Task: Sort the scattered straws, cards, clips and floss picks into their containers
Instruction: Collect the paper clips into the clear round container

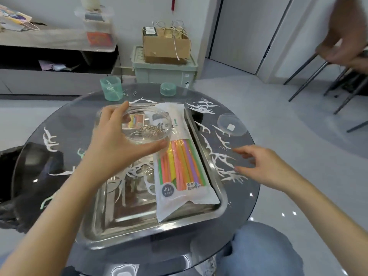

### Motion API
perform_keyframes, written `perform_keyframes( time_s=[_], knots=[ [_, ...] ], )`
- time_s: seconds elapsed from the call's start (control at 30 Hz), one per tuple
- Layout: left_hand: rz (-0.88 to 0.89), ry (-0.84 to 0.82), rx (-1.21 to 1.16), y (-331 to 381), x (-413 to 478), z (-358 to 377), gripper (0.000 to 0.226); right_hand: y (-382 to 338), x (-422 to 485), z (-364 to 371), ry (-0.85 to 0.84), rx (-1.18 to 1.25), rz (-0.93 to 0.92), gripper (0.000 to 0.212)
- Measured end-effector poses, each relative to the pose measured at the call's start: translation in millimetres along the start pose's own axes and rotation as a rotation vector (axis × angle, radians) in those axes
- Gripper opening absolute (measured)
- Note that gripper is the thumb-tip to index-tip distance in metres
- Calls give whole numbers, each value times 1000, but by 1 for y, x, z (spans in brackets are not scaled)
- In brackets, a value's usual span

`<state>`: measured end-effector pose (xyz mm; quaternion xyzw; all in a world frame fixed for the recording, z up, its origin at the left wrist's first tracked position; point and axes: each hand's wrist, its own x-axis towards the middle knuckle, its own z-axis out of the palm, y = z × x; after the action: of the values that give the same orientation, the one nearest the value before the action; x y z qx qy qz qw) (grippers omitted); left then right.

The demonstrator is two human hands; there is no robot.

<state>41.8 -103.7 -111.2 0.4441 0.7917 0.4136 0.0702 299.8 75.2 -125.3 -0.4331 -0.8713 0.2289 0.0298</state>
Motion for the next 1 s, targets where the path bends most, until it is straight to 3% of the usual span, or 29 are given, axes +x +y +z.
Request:
perform_keyframes(
  time_s=[0.1, 0.33, 0.67, 0.83, 1.0],
  knots=[
    [23, -20, 2, 6, -3, 14, 129, 10, 7, 3, 46, -58, -3, 48],
    [50, -26, 10, 8, -10, 28, 125, 14, 46, 12, 170, -77, -77, 21],
    [65, -113, -50, 10, -18, 31, 125, -6, 80, 20, 84, -370, -170, 11],
    [93, -158, -64, 14, -23, 32, 127, -25, 76, 18, 69, -556, -196, 35],
    [109, -171, -41, 13, -26, 32, 128, -28, 87, 11, -78, -397, -81, 32]
  ],
)
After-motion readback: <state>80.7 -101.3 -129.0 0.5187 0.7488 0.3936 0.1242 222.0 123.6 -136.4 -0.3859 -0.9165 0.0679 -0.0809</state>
